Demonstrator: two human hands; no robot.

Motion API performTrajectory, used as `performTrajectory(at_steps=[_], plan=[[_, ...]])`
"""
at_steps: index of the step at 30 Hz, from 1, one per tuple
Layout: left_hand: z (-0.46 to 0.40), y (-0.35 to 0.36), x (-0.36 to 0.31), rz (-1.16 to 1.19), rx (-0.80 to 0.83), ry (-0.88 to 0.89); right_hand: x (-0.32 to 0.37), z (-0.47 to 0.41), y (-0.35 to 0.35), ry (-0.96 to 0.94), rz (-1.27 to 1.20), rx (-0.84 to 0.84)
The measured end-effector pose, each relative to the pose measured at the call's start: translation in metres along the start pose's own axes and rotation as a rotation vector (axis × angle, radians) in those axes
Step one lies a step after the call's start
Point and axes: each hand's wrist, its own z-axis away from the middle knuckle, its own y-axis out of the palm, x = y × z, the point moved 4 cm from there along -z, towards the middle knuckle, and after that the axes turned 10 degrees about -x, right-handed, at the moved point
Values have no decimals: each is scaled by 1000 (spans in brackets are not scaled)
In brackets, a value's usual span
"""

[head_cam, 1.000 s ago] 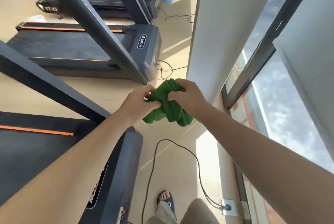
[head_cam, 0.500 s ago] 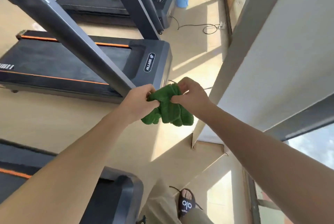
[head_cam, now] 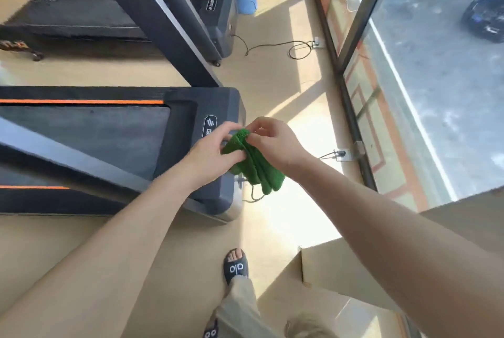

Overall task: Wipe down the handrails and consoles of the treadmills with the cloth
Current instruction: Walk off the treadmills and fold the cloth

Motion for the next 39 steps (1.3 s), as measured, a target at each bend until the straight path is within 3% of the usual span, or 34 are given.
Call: performTrajectory(at_steps=[7,14,17,20,26,34,39], plan=[[-137,-34,-25,-116,-34,81,21,-124,-6,104,-36,-37],[-273,-40,-80,-219,-115,204,45,-259,-59,14,-40,-146],[-346,-40,-78,-216,-158,36,41,-328,-92,9,-65,-257],[-425,-27,-68,-417,21,-148,38,-410,-129,-28,-43,-308],[-599,29,-162,-111,113,16,45,-578,-186,-168,103,-146],[-779,36,-234,-108,44,64,83,-759,-261,-343,324,-110],[-883,14,-247,-48,144,36,102,-876,-265,-395,389,-169]])
